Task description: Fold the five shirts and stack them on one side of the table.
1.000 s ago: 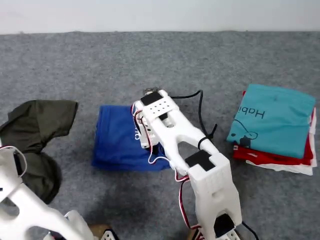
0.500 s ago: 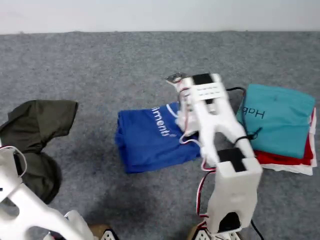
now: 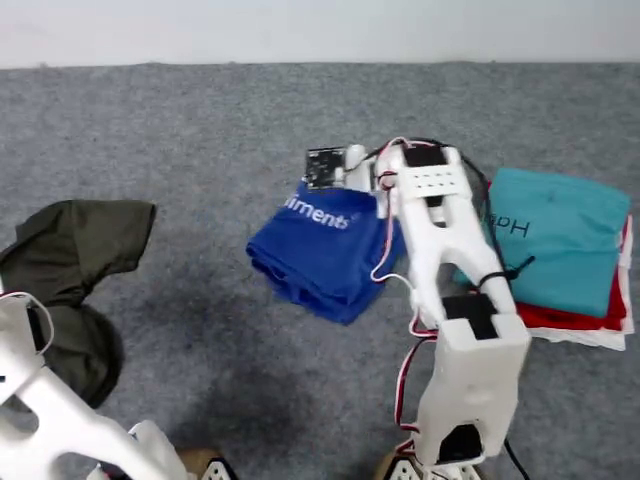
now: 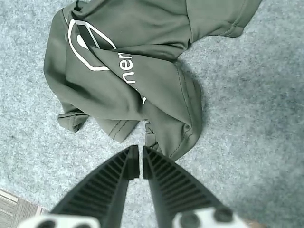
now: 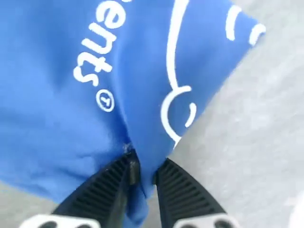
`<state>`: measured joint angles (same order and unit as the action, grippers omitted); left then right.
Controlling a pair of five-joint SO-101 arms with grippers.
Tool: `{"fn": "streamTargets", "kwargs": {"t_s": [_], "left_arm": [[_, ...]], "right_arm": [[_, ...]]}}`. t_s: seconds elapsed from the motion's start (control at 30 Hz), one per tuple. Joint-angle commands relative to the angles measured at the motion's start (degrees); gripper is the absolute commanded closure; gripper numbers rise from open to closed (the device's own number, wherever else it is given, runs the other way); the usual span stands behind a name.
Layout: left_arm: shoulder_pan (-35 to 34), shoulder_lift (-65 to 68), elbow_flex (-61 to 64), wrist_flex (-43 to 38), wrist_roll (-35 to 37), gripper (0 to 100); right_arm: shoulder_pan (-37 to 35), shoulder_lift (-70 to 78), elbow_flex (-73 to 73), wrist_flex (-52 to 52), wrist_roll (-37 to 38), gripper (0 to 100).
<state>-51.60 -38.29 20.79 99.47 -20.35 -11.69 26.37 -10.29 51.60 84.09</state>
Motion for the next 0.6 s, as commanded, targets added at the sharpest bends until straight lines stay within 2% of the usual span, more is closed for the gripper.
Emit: {"fn": "streamTargets", "kwargs": {"t_s": [0.0, 0.17, 0.4, 0.57], "left_arm": [[-0.09, -0.88, -0.22, 0.09, -0.26, 98], [-0.09, -0.79, -0.22, 0.09, -0.26, 98], [-0.09, -0.79, -0.22, 0.09, -0.26, 98], [-0.09, -1.14, -0.22, 0.09, -0.26, 98]], "right_arm": [[-2.07, 0.40, -0.44, -7.69, 2.02, 98.0], [-1.80, -3.47, -0.44, -7.87, -0.53, 85.7], [-2.15, -11.65, -0.35, -1.45, -13.45, 85.5], [-3.38, -15.87, -0.44, 5.93, -26.81, 85.8]]}}
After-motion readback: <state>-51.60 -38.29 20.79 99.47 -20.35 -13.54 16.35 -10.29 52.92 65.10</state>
